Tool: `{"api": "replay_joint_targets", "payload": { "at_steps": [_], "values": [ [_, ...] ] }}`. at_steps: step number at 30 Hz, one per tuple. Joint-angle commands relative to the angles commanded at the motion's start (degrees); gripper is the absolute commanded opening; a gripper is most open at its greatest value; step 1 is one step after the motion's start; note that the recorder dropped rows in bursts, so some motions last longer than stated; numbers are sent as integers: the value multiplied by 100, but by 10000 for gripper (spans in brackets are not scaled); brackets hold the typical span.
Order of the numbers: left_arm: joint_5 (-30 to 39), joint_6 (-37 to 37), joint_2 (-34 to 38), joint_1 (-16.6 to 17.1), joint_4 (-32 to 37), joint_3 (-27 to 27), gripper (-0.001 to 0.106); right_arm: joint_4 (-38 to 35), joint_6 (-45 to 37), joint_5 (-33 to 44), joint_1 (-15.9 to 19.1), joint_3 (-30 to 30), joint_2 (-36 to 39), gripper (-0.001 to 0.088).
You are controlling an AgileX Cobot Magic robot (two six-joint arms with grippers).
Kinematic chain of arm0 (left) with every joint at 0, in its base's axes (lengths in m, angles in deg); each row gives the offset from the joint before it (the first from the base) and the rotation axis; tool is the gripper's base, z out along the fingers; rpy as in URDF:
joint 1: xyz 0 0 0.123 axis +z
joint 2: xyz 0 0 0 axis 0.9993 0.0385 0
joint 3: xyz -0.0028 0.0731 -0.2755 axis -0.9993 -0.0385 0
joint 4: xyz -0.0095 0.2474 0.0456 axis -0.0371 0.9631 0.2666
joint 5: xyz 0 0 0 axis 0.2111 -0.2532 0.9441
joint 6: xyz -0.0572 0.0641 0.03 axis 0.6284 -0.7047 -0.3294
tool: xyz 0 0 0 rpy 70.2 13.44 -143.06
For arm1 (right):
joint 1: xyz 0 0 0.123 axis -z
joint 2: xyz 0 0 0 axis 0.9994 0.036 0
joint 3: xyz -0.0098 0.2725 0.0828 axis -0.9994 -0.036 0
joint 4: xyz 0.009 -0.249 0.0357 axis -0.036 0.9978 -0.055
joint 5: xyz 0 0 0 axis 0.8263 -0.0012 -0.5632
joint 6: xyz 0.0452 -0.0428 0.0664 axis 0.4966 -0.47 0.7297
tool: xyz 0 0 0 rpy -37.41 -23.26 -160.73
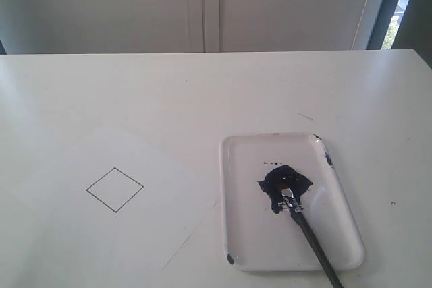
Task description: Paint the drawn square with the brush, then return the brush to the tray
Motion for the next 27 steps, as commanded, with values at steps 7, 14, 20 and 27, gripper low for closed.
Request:
{"api": "replay_joint_targets", "payload": {
  "at_steps": [7,14,20,27],
  "values": [
    [-63,9,0,0,0,0,0,-399,698,-1185,0,0,0,433],
    [22,9,0,0,0,0,0,-399,698,-1516,0,0,0,433],
    [420,9,0,0,0,0,0,-399,784,-1583,0,0,0,433],
    [888,9,0,0,0,0,0,-590,1710,-1197,0,0,0,433]
  ]
}}
